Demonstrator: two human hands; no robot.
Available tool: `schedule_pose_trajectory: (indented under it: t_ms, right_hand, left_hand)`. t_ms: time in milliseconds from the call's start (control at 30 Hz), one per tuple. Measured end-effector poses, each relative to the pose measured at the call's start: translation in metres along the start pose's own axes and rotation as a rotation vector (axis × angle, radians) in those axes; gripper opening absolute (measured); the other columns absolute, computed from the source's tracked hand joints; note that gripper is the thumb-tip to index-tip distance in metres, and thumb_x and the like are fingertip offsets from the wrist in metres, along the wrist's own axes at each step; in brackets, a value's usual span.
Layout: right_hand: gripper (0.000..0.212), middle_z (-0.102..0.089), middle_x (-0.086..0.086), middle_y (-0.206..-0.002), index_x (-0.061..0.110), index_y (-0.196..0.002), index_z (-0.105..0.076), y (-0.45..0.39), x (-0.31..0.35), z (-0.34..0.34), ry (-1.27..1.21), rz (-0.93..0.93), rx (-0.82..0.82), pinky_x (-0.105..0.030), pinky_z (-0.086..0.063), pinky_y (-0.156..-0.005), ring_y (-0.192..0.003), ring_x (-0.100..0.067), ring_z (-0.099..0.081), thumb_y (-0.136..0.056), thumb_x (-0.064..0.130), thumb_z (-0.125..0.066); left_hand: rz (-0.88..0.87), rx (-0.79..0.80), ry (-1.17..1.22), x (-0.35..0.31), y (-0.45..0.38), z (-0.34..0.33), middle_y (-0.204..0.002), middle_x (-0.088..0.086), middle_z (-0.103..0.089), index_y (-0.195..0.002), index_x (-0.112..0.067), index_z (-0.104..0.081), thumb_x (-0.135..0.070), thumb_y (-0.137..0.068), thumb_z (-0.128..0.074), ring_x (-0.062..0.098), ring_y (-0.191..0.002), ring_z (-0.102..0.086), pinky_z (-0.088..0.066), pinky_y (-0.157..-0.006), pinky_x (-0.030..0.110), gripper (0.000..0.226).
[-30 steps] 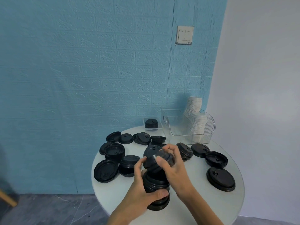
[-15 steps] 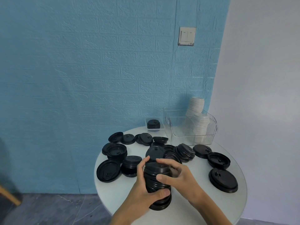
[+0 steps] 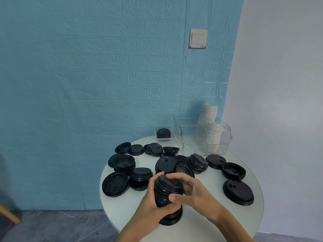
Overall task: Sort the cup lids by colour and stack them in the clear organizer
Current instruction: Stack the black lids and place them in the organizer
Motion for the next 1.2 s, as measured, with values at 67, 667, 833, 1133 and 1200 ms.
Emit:
schedule_pose_trajectory:
  t_ms: [67, 667, 833, 1133, 1200]
  right_hand:
    - [0.058, -0.066, -0.008, -0.13, 0.015, -0.131, -0.064, 0.0, 0.003, 0.0, 0.029, 0.028, 0.01, -0.038, -0.051, -0.105, -0.122, -0.025, -0.064, -0.078, 0.013, -0.087]
    - [0.036, -0.058, 0.007, -0.135, 0.03, -0.116, -0.076, 0.0, 0.011, -0.006, 0.232, 0.087, -0.01, -0.039, -0.046, -0.111, -0.126, -0.012, -0.058, -0.081, 0.026, -0.085]
    - [0.029, -0.049, 0.008, -0.126, 0.026, -0.103, -0.067, -0.006, 0.024, -0.017, 0.406, 0.081, -0.041, -0.019, -0.042, -0.099, -0.116, 0.003, -0.051, -0.077, 0.036, -0.074]
    - [0.051, -0.035, 0.012, -0.158, 0.037, -0.153, -0.038, -0.032, 0.031, -0.055, 0.999, 0.035, 0.166, -0.041, -0.037, -0.114, -0.139, -0.016, -0.044, -0.105, 0.054, -0.035]
    - [0.05, -0.03, 0.012, -0.16, 0.042, -0.155, -0.033, -0.033, 0.027, -0.057, 1.071, 0.034, 0.179, -0.043, -0.037, -0.114, -0.139, -0.022, -0.043, -0.106, 0.053, -0.031]
  left_hand:
    - [0.01, 0.004, 0.008, 0.0, 0.0, -0.001, -0.128, -0.018, -0.066, -0.144, -0.043, -0.035, -0.033, -0.071, -0.088, 0.003, -0.123, -0.061, -0.05, -0.096, 0.02, 0.091]
    - [-0.019, -0.061, -0.07, -0.008, 0.001, 0.0, -0.127, -0.012, -0.068, -0.139, -0.044, -0.044, -0.025, -0.072, -0.093, 0.01, -0.12, -0.065, -0.054, -0.1, 0.032, 0.084]
    - [-0.024, -0.048, -0.095, -0.018, 0.004, -0.003, -0.123, -0.012, -0.068, -0.135, -0.035, -0.048, -0.021, -0.082, -0.086, 0.008, -0.118, -0.064, -0.054, -0.095, 0.026, 0.066]
    - [0.003, -0.049, -0.161, -0.019, 0.007, -0.001, -0.135, -0.015, -0.057, -0.147, -0.035, -0.035, -0.01, -0.085, -0.079, -0.008, -0.122, -0.054, -0.048, -0.094, 0.012, 0.08]
    - [0.016, -0.053, -0.16, -0.019, 0.008, 0.0, -0.133, -0.014, -0.058, -0.144, -0.033, -0.037, -0.011, -0.083, -0.081, -0.01, -0.119, -0.055, -0.048, -0.093, 0.01, 0.078]
Point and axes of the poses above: each hand's wrist, its own y-axis away from the middle knuckle, its own z-axis out of the back of the hand, x = y × z, the point moved 6 cm from there along -y, towards the middle knuckle
